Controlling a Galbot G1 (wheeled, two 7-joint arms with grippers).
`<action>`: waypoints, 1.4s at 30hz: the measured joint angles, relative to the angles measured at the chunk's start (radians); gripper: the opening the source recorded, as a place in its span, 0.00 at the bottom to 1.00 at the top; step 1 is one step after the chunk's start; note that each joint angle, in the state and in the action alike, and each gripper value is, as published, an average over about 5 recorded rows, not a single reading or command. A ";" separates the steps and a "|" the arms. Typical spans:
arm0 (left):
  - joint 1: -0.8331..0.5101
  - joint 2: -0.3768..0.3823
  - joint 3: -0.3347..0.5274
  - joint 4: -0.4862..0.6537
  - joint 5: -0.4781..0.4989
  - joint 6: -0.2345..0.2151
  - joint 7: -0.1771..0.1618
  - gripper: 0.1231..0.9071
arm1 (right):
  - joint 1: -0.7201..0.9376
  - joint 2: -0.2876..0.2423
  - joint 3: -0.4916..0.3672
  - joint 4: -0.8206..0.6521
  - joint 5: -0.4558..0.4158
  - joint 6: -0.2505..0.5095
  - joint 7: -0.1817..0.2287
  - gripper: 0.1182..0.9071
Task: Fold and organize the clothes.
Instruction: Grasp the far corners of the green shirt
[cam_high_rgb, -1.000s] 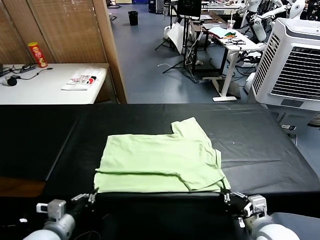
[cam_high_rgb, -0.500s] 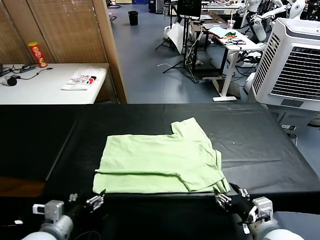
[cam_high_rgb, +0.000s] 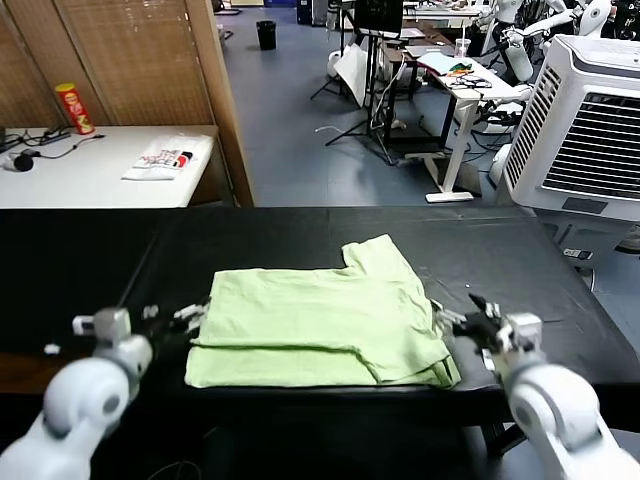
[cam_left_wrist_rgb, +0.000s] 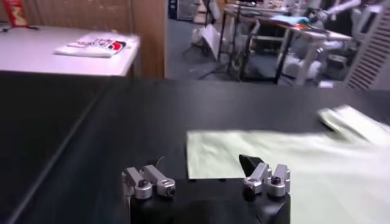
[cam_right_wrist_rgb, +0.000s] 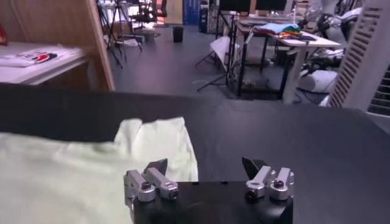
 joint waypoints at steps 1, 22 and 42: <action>-0.034 0.003 0.019 0.031 -0.009 0.007 0.001 0.86 | 0.036 0.007 -0.022 -0.039 -0.001 0.002 0.000 0.86; -0.357 -0.067 0.233 0.402 -0.036 0.042 0.054 0.86 | 0.430 0.143 -0.244 -0.577 -0.030 -0.006 -0.052 0.86; -0.344 -0.056 0.240 0.379 -0.063 0.051 0.065 0.73 | 0.456 0.173 -0.268 -0.619 -0.010 -0.037 -0.031 0.84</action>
